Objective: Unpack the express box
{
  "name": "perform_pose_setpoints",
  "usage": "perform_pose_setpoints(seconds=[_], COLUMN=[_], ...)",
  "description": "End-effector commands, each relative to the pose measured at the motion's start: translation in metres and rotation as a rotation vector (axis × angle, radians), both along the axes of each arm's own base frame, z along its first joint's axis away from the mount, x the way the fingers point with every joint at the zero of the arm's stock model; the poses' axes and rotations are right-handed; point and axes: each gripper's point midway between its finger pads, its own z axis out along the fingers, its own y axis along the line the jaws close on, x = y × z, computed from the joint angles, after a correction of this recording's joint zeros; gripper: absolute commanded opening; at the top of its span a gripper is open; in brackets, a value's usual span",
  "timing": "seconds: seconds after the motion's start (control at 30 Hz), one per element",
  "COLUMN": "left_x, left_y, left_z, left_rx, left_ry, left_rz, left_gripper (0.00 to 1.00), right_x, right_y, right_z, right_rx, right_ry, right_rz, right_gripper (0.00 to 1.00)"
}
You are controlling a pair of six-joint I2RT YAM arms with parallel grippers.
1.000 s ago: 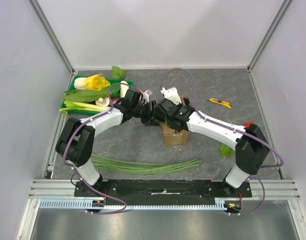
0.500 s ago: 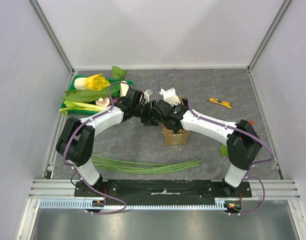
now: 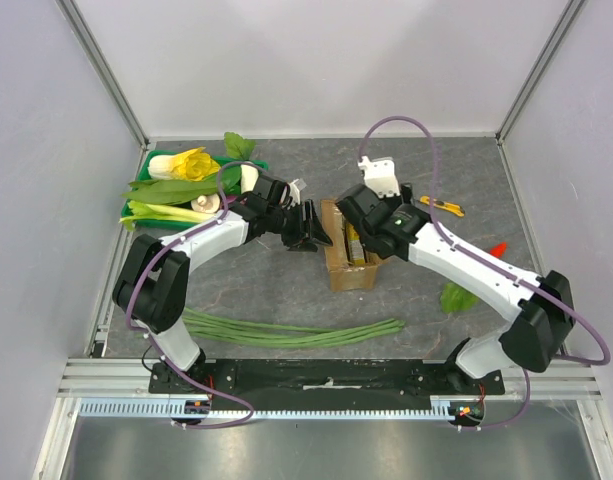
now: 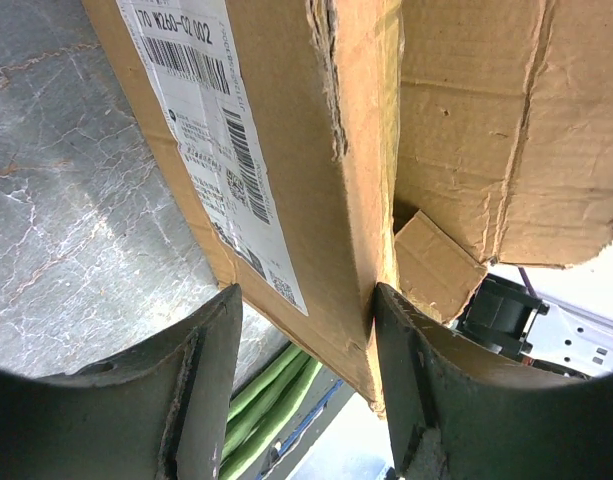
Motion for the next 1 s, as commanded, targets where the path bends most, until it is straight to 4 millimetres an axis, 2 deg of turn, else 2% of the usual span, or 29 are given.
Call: perform_pose_setpoints(seconds=[0.0, 0.03, 0.07, 0.1, 0.17, 0.3, 0.37, 0.47, 0.5, 0.57, 0.6, 0.7, 0.77, 0.83, 0.97], left_x=[0.007, 0.008, 0.007, 0.007, 0.007, 0.008, 0.008, 0.009, 0.011, 0.015, 0.015, 0.021, 0.026, 0.030, 0.037], left_y=[0.007, 0.006, 0.006, 0.006, 0.007, 0.007, 0.006, 0.006, 0.007, 0.008, 0.009, 0.014, 0.017, 0.021, 0.027], left_z=[-0.011, -0.010, -0.012, -0.012, -0.012, -0.011, -0.008, -0.003, -0.001, 0.008, 0.011, 0.025, 0.039, 0.049, 0.069], left_rx=[0.072, 0.070, 0.070, 0.069, 0.072, 0.070, 0.066, 0.063, 0.066, 0.071, 0.076, 0.098, 0.107, 0.117, 0.126], left_ry=[-0.032, -0.033, -0.028, -0.025, -0.027, -0.029, -0.034, -0.051, -0.059, -0.094, -0.104, -0.159, -0.215, -0.258, -0.328], left_rz=[0.006, 0.005, 0.003, 0.003, 0.004, 0.007, 0.006, 0.007, 0.010, 0.013, 0.015, 0.029, 0.046, 0.062, 0.101], left_gripper=[0.61, 0.61, 0.61, 0.61, 0.61, 0.61, 0.61, 0.61, 0.61, 0.61, 0.61, 0.61, 0.61, 0.61, 0.64], right_x=[0.001, -0.001, 0.008, 0.003, 0.007, 0.005, 0.005, 0.010, 0.013, 0.014, 0.017, 0.019, 0.019, 0.018, 0.017], right_y=[-0.023, -0.014, -0.011, -0.013, -0.004, 0.004, 0.009, 0.006, 0.006, 0.002, 0.001, 0.007, 0.015, 0.024, 0.032], right_z=[-0.019, -0.030, -0.033, -0.051, -0.056, -0.077, -0.079, -0.061, -0.043, -0.025, -0.005, 0.020, 0.028, 0.025, 0.005], right_rx=[0.035, 0.095, 0.156, 0.176, 0.298, 0.363, 0.374, 0.387, 0.403, 0.399, 0.409, 0.406, 0.413, 0.431, 0.430], right_ry=[0.041, 0.090, 0.076, 0.112, 0.117, 0.165, 0.180, 0.125, 0.080, 0.043, -0.001, -0.022, -0.014, 0.014, 0.076], right_rz=[-0.022, 0.033, 0.047, 0.064, 0.104, 0.143, 0.156, 0.140, 0.138, 0.131, 0.136, 0.204, 0.255, 0.293, 0.315], right_gripper=[0.69, 0.67, 0.63, 0.60, 0.57, 0.56, 0.54, 0.53, 0.53, 0.53, 0.53, 0.52, 0.50, 0.47, 0.39])
